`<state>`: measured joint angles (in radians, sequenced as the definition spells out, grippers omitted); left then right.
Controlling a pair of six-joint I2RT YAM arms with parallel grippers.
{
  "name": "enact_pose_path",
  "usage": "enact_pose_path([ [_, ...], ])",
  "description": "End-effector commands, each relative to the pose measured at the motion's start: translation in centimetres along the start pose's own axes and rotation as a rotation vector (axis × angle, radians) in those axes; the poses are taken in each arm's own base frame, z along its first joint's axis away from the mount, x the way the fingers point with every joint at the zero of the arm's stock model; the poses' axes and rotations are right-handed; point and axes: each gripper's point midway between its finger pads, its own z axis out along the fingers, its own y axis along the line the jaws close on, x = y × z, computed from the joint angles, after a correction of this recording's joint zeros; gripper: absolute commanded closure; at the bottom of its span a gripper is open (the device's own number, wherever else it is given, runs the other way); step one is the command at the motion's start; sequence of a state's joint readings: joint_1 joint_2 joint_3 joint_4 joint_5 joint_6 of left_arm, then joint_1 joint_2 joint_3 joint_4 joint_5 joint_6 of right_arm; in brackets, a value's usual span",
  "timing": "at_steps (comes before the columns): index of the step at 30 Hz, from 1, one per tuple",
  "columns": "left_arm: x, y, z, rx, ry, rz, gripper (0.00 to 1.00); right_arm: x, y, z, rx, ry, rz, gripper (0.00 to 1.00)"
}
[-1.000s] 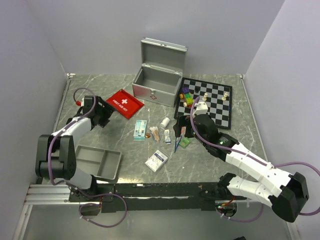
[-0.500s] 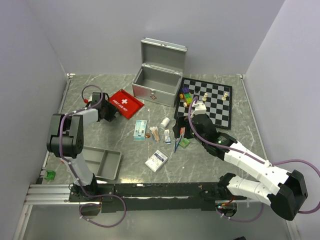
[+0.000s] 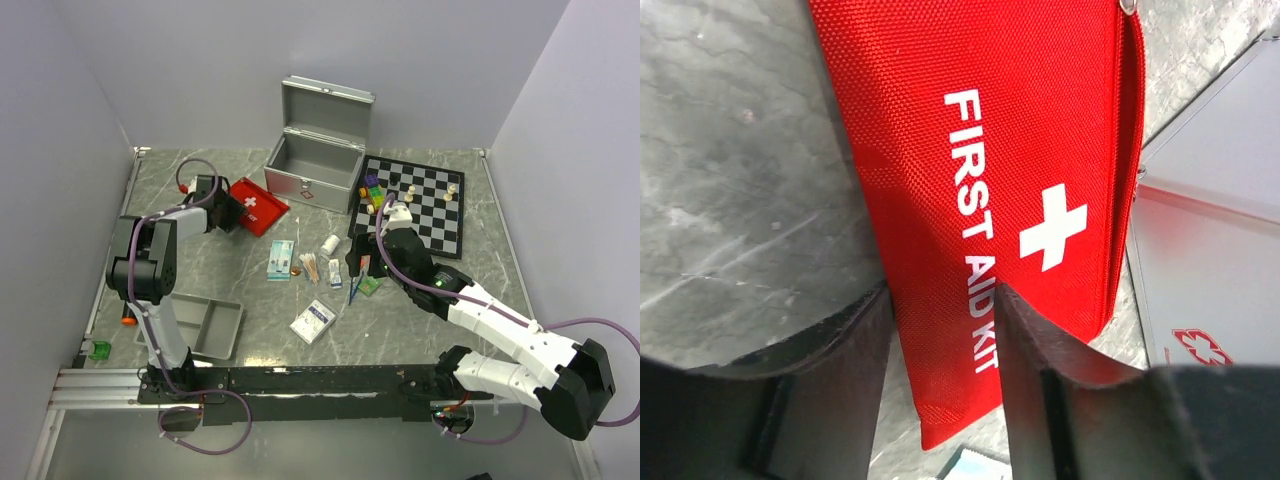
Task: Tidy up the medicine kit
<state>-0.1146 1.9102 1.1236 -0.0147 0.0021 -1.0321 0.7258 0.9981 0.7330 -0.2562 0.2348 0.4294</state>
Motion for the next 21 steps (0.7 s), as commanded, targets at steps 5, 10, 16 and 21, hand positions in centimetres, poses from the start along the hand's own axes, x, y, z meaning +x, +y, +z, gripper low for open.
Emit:
enact_pose_path([
  [5, 0.3, 1.3, 0.8, -0.064, -0.002, 0.033, 0.71, -1.6, 0.3, -0.5, -0.004, -0.040, 0.015, 0.00],
  [10, 0.8, 1.6, 0.7, -0.053, 0.007, 0.037, 0.91, -1.6, 0.4, -0.5, -0.008, -0.036, 0.016, 0.00],
  [16, 0.1, 1.0, -2.1, -0.018, -0.017, 0.054, 0.99, -2.2, 0.4, -1.2, -0.008, -0.050, 0.010, 0.00],
  [21, -1.2, -1.3, -6.4, 0.084, -0.073, 0.072, 0.99, -3.2, 0.9, -1.5, -0.037, -0.086, 0.005, 0.00],
])
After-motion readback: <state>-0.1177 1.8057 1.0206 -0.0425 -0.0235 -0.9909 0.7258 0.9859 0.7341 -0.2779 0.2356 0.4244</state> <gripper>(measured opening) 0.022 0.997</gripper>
